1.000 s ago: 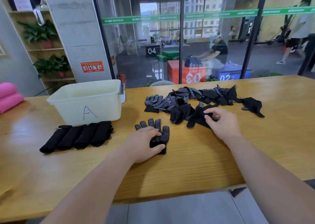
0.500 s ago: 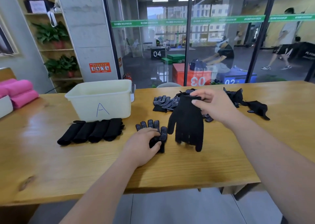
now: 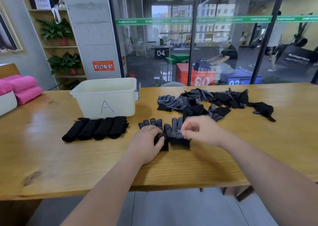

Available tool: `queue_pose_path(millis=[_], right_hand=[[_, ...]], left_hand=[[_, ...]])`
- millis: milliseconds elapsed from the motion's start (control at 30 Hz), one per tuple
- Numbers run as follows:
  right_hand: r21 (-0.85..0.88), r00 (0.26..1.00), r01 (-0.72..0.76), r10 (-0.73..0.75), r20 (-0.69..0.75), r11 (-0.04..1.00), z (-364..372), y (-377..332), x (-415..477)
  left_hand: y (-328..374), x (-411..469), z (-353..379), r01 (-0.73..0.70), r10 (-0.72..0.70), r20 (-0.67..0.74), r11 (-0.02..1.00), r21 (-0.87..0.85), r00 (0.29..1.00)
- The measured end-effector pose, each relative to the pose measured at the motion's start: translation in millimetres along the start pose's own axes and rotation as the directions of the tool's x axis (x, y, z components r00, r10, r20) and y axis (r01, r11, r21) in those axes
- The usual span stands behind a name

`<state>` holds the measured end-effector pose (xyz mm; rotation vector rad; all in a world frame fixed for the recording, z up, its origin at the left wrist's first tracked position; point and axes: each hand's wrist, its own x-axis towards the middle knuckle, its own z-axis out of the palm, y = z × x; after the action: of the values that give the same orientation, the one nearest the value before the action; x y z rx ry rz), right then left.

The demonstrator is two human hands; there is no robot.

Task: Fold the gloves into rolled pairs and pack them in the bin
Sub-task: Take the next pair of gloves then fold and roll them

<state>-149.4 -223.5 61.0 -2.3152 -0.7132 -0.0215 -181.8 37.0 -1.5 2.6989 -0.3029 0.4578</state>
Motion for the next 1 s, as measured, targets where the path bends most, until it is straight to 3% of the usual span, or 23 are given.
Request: queue_pose_path(millis=[67, 200, 333, 433, 733, 867, 933, 1000], right_hand=[[-0.052, 0.999, -0.043, 0.043, -0.001, 0.998, 16.2, 15.7, -4.9], [-0.24, 0.955, -0.017, -0.055, -0.292, 0.971, 22.4, 34.6, 6.8], [-0.426, 0.968, -0.242, 0.185, -0.172, 0.872, 17.8, 64.3, 29.9], [-0.495, 0.94, -0.329, 0.331, -0.087, 0.804, 16.4, 85.0, 42.7], [-0.461, 0.888, -0.452, 0.435, -0.15, 0.764, 8.9, 108.7, 83.0], [-0.452, 0.883, -0.467, 0.372, -0.287, 0.76, 17.4, 111.1, 82.1], [-0.466, 0.877, -0.428, 0.231, -0.422, 0.774, 16.2, 103.0, 74.3], [-0.516, 0.892, -0.29, 0.031, -0.452, 0.806, 17.1, 85.2, 64.6]], left_hand=[[1.0, -0.4, -0.1, -0.004, 0.004, -0.011, 1.0, -0.002, 1.0], [1.3, 0.1, 1.5, -0.101, 0.102, 0.022, 0.995, -0.003, 0.995], [-1.5, 2.9, 3.9, -0.144, 0.144, 0.088, 0.99, -0.005, 0.986], [-3.4, 4.7, 4.6, -0.141, 0.142, 0.11, 0.99, -0.018, 0.984], [-8.6, 10.0, 9.6, -0.144, 0.144, 0.095, 0.99, -0.013, 0.985], [-8.3, 9.1, 8.5, -0.126, 0.129, 0.081, 0.991, -0.031, 0.988], [-6.2, 9.0, 6.4, -0.1, 0.103, 0.055, 0.993, -0.055, 0.993], [-4.4, 9.4, 4.8, -0.051, 0.053, 0.038, 0.997, -0.052, 0.998]])
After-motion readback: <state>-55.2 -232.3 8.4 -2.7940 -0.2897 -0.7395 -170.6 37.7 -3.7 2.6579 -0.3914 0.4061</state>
